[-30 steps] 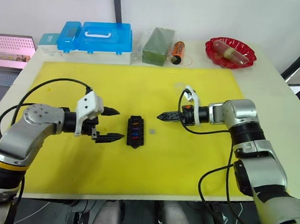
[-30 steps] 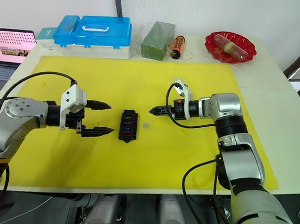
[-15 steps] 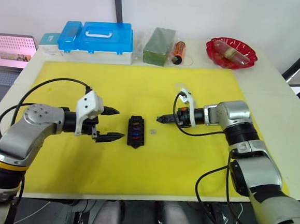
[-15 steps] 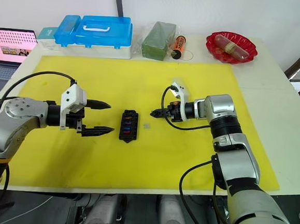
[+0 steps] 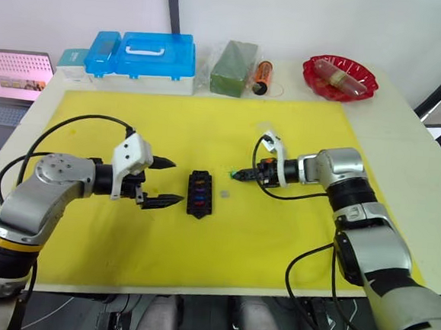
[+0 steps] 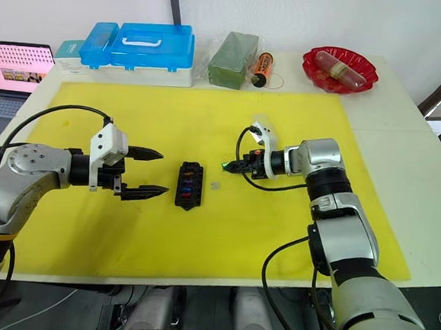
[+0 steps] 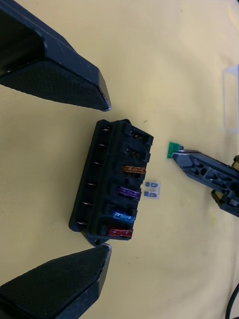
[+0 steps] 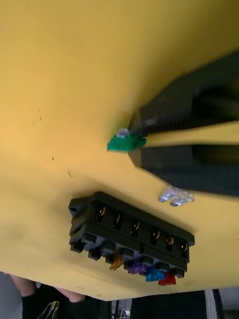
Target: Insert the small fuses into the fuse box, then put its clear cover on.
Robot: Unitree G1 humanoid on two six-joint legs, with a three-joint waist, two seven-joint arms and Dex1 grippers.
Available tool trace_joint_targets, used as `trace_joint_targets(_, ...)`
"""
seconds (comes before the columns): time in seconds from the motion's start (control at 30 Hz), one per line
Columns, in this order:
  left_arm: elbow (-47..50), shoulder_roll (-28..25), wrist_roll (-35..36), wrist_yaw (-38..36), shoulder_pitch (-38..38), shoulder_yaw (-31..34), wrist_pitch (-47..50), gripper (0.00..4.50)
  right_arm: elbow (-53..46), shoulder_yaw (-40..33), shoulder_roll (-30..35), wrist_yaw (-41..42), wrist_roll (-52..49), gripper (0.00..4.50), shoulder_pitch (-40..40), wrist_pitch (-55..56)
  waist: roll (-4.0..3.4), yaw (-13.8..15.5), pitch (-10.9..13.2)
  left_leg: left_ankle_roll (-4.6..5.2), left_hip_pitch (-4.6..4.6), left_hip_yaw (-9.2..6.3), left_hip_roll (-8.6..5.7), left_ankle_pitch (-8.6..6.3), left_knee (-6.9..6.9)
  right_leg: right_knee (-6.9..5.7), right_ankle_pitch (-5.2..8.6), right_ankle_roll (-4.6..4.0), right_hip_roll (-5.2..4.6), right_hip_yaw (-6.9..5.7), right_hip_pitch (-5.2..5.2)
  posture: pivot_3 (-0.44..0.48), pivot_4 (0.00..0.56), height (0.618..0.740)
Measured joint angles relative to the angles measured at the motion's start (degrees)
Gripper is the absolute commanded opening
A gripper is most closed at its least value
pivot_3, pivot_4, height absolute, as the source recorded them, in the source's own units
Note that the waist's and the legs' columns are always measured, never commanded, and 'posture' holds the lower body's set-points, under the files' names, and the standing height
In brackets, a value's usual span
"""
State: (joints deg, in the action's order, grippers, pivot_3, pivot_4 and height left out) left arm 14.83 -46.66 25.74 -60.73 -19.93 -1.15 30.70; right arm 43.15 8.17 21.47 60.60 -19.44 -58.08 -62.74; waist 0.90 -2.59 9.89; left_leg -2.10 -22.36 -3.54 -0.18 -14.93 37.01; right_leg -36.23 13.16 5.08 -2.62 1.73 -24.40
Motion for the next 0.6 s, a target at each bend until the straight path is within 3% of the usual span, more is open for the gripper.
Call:
trace_joint_targets(0.37,0.3,0.7,0.0,0.5,0.0,0.0,0.0,4.5,-2.5,-2.4,0.4,-2.2,-0.8,0.03,0.5,-4.6,0.0,0.1,0.0,0.0,-0.02,0.0,0.0,0.0,0.0,0.0,0.0,0.0,-0.01,0.0,0.0,0.0,0.15,0.74)
trace_joint_targets(0.6,0.9,0.8,0.0,0.7,0.1,0.0,0.0,4.5,-20.0,-20.0,1.0,-16.2,-4.7,0.03,5.5,-25.3,-0.01,0.5,0.0,0.0,-0.06,-0.05,-0.04,0.0,0.0,0.01,0.0,0.01,-0.05,-0.01,0.0,0.0,0.15,0.74)
